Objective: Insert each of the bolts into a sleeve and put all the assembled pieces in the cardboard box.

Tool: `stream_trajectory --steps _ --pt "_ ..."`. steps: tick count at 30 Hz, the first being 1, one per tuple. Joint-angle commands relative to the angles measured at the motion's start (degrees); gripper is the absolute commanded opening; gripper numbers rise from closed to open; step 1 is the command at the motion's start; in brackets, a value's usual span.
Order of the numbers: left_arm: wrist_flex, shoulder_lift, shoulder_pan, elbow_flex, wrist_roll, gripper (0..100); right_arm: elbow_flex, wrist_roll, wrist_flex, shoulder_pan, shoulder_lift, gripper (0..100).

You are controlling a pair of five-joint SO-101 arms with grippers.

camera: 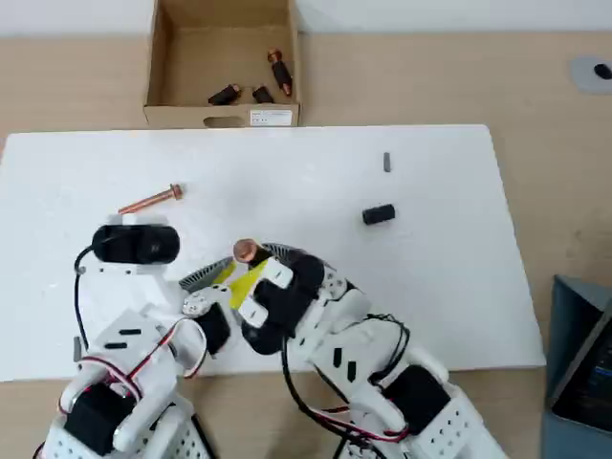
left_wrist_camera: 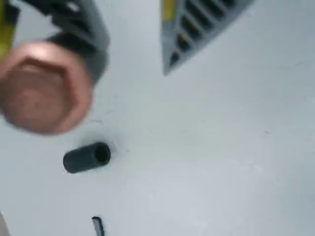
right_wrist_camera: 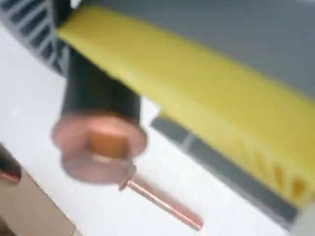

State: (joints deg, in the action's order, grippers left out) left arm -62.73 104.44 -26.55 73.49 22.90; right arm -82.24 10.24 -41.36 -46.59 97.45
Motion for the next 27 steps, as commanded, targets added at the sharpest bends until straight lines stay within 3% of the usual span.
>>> stream_trajectory --steps 1,8,13,17,22,27 --pt "-0.3 -0.2 1.9 -5.0 -0.5 22 0.5 0.4 1.9 -0.7 0.8 0.9" --pt "-0.3 -0.2 1.9 -12.7 -0.5 21 0.0 0.4 1.9 -0.5 0.8 0.9" --pt "-0.2 0.0 4.0 -17.6 -0.8 1 0.0 0.1 1.9 -0.4 0.8 0.9" --pt "-0.2 0.0 13.5 -17.5 -8.0 0 0.1 -1.1 1.9 2.8 0.8 0.9" --pt "-0.2 0.0 29.0 -9.9 -16.5 0 3.0 -9.4 1.4 11.3 0.2 0.9" --pt "-0.2 0.0 38.7 3.3 -18.0 0 10.2 -12.9 -2.0 14.6 -4.2 0.9"
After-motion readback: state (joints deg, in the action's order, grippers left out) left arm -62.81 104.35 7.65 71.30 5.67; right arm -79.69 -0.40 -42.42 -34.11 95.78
